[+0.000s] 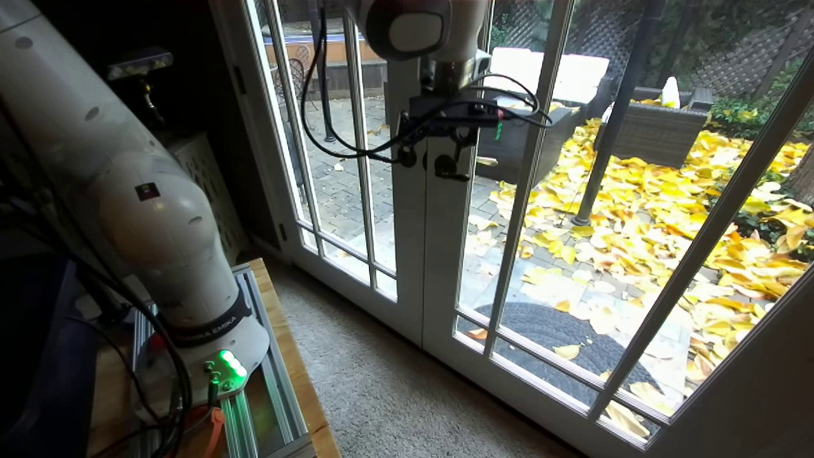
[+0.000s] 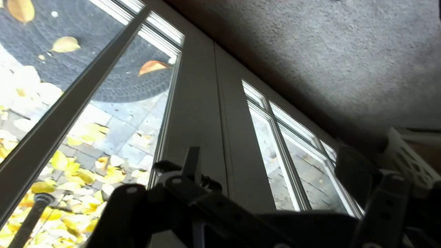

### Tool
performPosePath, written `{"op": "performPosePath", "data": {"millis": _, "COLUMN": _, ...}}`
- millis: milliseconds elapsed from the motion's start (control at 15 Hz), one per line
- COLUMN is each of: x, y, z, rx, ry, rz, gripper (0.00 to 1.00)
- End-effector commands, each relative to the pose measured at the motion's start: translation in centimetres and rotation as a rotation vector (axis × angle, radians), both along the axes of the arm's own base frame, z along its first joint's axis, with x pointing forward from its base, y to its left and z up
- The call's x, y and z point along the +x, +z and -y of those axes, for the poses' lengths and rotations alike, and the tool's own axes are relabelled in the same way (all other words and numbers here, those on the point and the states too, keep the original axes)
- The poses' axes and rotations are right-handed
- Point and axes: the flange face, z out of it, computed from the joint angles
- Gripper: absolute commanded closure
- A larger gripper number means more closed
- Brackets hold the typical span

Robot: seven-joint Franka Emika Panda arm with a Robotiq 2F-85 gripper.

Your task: Open the right door.

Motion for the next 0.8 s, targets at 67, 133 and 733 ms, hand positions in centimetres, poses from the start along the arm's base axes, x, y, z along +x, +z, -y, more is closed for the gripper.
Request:
{"op": "performPosePath", "data": {"millis": 67, "x": 2.8, "y": -2.1, "z": 1.5, "rx": 0.176, "ry": -0.042, "rz": -0.185, "gripper": 0.0}}
{"op": "performPosePath", "data": {"millis": 133, "x": 3.2, "y": -2.7, "z": 2.1, "rx": 0.188, "ry": -0.089, "rz": -0.234, "gripper": 0.0}}
{"op": "performPosePath", "data": {"millis": 733, "x": 4.5, "y": -7.0, "z": 6.4, "rx": 0.311, "ry": -0.236, "rz": -0.482, "gripper": 0.0}}
